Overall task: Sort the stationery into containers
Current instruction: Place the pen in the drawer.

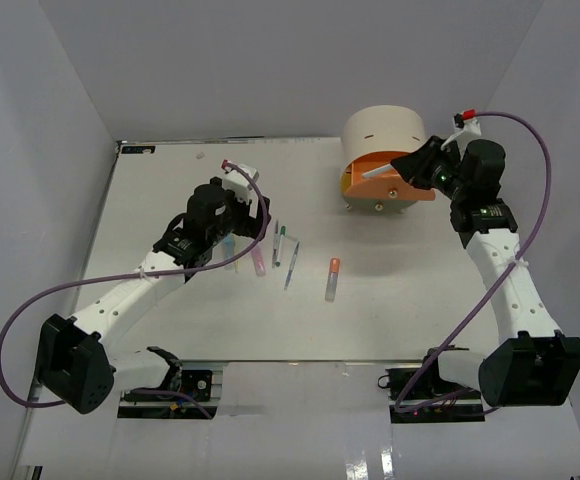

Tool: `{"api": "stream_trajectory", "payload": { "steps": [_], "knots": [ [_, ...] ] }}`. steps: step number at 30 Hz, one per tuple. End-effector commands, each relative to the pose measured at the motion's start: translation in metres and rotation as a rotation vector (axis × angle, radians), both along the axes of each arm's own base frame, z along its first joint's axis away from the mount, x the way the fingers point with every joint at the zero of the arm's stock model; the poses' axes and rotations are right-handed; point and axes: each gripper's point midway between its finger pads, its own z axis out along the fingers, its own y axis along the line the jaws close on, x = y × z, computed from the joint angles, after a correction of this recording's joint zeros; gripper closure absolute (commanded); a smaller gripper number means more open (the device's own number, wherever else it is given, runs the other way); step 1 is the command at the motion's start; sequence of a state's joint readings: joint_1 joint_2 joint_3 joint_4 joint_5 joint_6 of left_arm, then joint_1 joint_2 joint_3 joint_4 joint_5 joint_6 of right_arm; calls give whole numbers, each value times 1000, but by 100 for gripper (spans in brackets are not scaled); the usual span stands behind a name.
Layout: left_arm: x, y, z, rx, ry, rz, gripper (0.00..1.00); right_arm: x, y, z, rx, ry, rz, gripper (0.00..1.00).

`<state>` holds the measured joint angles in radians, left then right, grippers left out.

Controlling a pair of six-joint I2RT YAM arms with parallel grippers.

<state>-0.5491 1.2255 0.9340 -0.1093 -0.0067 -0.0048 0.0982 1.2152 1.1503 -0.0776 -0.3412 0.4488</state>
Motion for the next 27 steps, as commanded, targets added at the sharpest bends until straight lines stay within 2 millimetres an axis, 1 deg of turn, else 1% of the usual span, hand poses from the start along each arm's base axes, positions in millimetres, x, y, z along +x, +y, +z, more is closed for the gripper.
{"api": "stream_trajectory", "payload": {
  "steps": [1, 4, 5, 6, 8, 10, 11, 12, 13, 18, 19, 20, 24, 25, 26, 27],
  "knots": [
    [12, 12, 23, -56, -25, 103, 2, 2, -19, 33, 29, -72, -19, 92],
    [13, 12, 19, -46, -13, 101, 2, 7, -25, 31, 44, -58, -33, 92],
    [14, 12, 18, -43, -11, 100, 2, 11, -34, 31, 47, -60, -56, 92],
    [14, 12, 17, -44, -9, 101, 2, 13, -37, 29, 54, -55, -67, 92],
    [14, 12, 16, -40, -8, 102, 2, 16, -40, 28, 65, -59, -70, 92],
    [13, 12, 16, -38, -5, 100, 2, 20, -40, 22, 70, -41, -71, 92],
    [14, 12, 15, -37, -6, 98, 2, 21, -40, 21, 71, -38, -68, 90],
    [14, 11, 14, -34, -2, 96, 2, 23, -40, 19, 73, -29, -66, 88],
    [14, 11, 14, -35, -1, 95, 2, 24, -39, 16, 75, -23, -57, 80],
    [13, 9, 11, -33, 10, 84, 2, 30, -36, -2, 86, 30, -39, 67],
    [13, 8, 11, -33, 10, 83, 2, 31, -36, -4, 84, 36, -40, 61],
    [13, 9, 9, -30, 14, 82, 2, 33, -36, -6, 81, 40, -43, 59],
    [13, 7, 8, -29, 19, 75, 2, 38, -44, -13, 49, 53, -82, 47],
    [13, 7, 8, -29, 19, 73, 2, 38, -46, -13, 39, 54, -89, 45],
    [13, 7, 7, -26, 23, 73, 2, 39, -50, -12, 25, 51, -114, 40],
    [13, 7, 7, -26, 25, 74, 2, 40, -53, -10, 3, 42, -125, 37]
  ]
}}
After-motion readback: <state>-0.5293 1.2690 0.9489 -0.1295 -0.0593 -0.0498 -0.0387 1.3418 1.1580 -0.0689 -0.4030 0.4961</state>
